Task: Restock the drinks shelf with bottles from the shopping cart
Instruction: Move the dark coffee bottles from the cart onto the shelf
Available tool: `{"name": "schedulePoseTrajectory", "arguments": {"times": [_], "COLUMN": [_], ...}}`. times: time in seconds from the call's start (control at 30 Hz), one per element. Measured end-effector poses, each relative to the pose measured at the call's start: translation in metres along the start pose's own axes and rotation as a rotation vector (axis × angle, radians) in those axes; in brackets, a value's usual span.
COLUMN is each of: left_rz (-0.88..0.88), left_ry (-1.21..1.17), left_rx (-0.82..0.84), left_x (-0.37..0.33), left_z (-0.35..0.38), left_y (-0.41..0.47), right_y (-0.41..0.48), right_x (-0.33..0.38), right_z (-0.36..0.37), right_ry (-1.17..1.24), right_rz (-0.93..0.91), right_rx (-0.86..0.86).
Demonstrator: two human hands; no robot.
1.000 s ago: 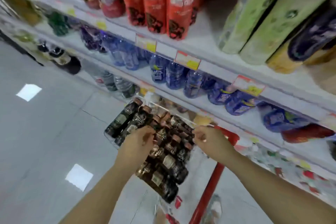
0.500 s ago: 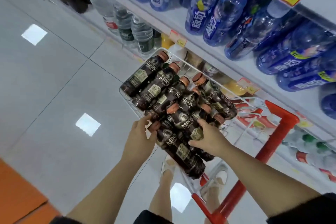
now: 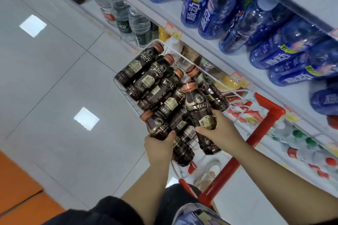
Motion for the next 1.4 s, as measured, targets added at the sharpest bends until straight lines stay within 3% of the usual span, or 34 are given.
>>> {"name": "schedulePoseTrajectory", "arguments": {"times": [0.13,0.4,0.67,1.07,1.2,1.4], "left_rz": [0.108,0.509,0.792,1.183,1.216,1.082], "left_ry": [-0.015,-0.074,-0.102,-0.122,-0.052,0.066], "left_rx": [-0.042,0.252,0.570,0.899,1.058,1.211], "left_x": [-0.020,-0.110,-0.200,-0.240,-0.247,-0.263], "left_z": [0.004,0.042,0.083,0.152,0.182,0.230], "left_y": [-0.023,-0.107,-0.277,-0.545,-0.619,-0.688], "right_y": [-0.012,-0.051,-0.158,-0.365,-0.414,-0.454], "right_x": [-0.007,-0.010,-0.016,-0.078,-0.101,-0.116], "right_z": [-0.018,-0.083,-0.213,-0.379,-0.421,-0.486], "right_ry": [0.034,0.161,0.362,0.708,0.882,1.045], "right_rz": [-0.018,-0.074,-0.177,-0.341,-0.366,-0.415], "right_rx": [-0.031,-0.150,-0.438,-0.810,-0.852,-0.768]}}
Point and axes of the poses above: each hand's wrist, its own y-axis towards the middle knuckle, its own z-axis out of the palm, x = y × z, the point moved 10 cm from there along y, towards the middle knuckle, and after that the axes turned 7 degrees about -y, right-handed, at the moved point
